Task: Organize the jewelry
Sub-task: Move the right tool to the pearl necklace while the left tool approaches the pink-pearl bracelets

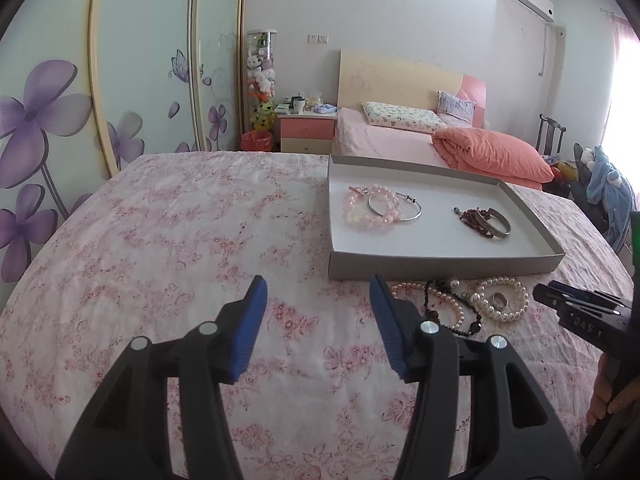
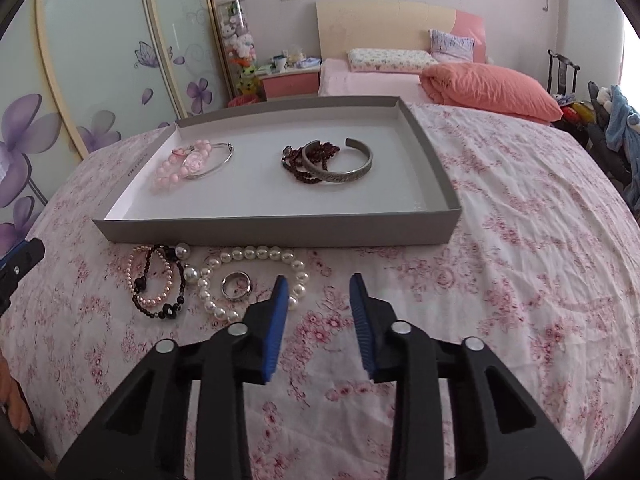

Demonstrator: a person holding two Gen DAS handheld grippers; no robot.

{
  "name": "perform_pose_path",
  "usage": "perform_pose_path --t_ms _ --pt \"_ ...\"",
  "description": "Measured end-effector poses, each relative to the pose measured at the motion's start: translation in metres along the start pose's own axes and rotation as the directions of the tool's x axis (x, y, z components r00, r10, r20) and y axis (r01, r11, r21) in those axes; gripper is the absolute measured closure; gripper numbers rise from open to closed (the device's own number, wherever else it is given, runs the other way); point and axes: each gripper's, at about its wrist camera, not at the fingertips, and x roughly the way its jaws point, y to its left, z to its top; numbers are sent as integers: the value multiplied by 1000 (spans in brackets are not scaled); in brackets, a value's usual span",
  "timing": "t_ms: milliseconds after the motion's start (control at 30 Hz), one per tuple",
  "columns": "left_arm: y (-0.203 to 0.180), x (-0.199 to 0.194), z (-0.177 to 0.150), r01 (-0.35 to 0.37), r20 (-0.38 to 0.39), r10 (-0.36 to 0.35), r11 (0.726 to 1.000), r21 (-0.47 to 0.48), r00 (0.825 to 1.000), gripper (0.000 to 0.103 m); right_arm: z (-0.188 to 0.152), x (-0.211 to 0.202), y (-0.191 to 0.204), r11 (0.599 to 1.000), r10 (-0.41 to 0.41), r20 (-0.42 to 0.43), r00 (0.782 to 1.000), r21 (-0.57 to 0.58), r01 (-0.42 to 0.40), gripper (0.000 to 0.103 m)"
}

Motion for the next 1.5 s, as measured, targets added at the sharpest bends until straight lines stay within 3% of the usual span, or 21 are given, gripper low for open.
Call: perform_pose_path --t_ms 133,267,667,967,1200,1500 --pt "-4 2 0 10 -10 -10 1000 16 1000 50 5 16 9 1000 -19 -48 999 -19 18 79" --pt "-9 4 -1 22 -22 -22 999 34 1000 50 -1 16 15 997 -51 -52 997 -67 48 91" --pt "-36 39 -1 108 -161 -92 990 88 983 51 -17 -5 -24 987 -158 -40 987 -8 158 92" --pt "-56 79 -3 133 -277 -100 986 102 956 70 -17 -2 -21 988 -149 -34 988 -36 148 92" --pt "-66 85 -6 130 -281 -87 982 139 956 86 -17 -2 -23 990 -138 -36 990 -26 137 92" --pt "-75 88 -3 108 -273 -60 980 167 960 84 -17 -2 -23 991 -133 -36 990 -22 133 92"
